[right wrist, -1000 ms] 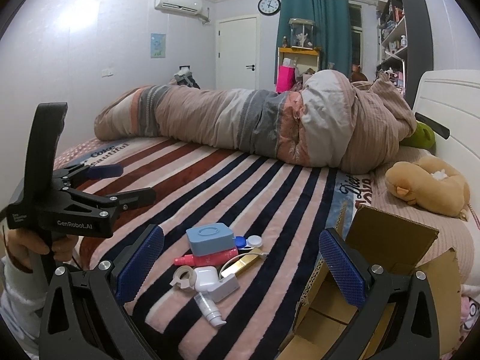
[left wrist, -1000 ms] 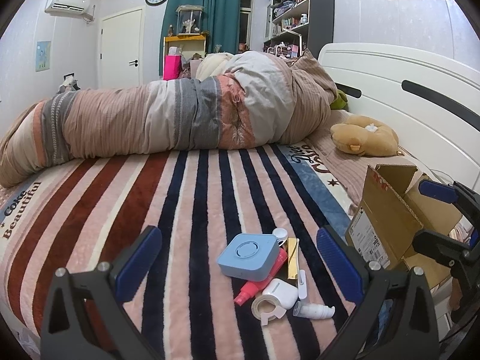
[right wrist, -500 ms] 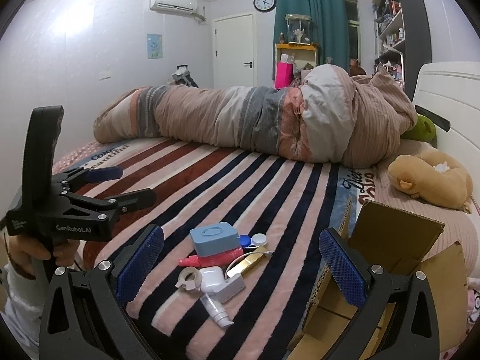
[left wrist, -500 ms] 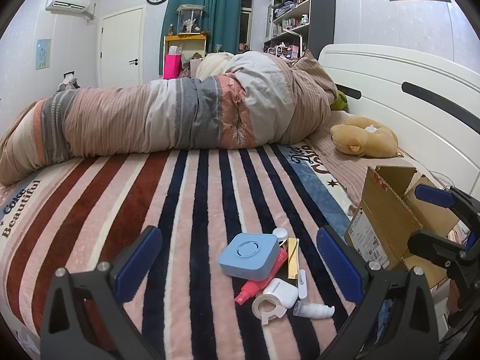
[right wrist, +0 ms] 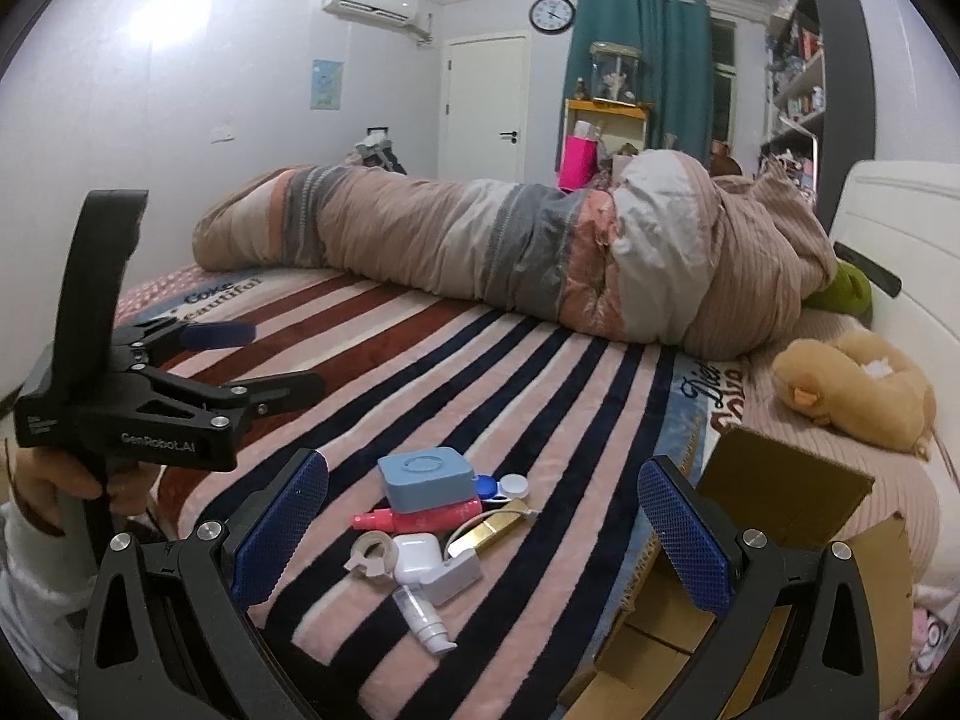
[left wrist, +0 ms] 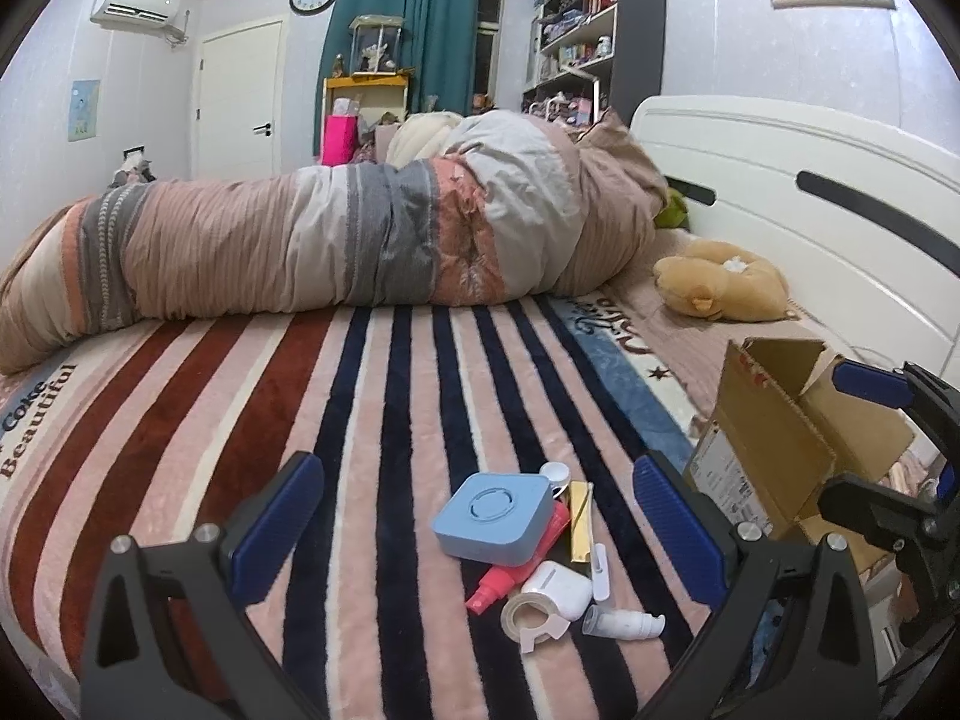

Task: Organize rigid objects

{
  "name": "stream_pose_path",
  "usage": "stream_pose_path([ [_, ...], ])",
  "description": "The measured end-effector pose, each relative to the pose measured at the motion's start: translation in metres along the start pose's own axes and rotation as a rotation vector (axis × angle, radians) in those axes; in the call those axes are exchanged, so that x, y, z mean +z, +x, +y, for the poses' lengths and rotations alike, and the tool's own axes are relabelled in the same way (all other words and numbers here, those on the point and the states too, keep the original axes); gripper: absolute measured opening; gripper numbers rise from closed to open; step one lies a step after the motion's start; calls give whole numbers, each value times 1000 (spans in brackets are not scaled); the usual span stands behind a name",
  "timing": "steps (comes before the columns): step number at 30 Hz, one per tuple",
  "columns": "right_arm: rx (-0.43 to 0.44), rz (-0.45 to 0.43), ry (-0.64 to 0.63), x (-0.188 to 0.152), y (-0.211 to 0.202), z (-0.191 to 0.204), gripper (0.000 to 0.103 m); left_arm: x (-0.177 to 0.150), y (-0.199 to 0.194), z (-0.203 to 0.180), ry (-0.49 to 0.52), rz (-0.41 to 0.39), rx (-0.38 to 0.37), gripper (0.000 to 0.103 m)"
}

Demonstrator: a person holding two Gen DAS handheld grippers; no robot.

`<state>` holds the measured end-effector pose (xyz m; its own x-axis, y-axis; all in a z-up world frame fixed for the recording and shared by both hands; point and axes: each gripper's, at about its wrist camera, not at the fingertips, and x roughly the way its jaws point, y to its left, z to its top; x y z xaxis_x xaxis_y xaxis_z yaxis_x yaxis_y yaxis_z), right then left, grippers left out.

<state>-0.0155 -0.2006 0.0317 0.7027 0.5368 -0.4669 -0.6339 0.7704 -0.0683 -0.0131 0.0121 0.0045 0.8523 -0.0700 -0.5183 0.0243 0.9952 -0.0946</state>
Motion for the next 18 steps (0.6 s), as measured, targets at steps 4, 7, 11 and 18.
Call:
stream_pose_path([
  [4,33,42,-22,13,8,13,103,-1,-1,12,-5,0,7,103],
  [7,35,83,-61,21,23,29,103,-2,-2,27,-28,-2,-11,103],
  [11,62,169,-76,24,59,48,103,-6,2,52,-49,8,16,103],
  [18,81,362,-73,5,167,60,103,-22,28,104,-150,90,17,103],
])
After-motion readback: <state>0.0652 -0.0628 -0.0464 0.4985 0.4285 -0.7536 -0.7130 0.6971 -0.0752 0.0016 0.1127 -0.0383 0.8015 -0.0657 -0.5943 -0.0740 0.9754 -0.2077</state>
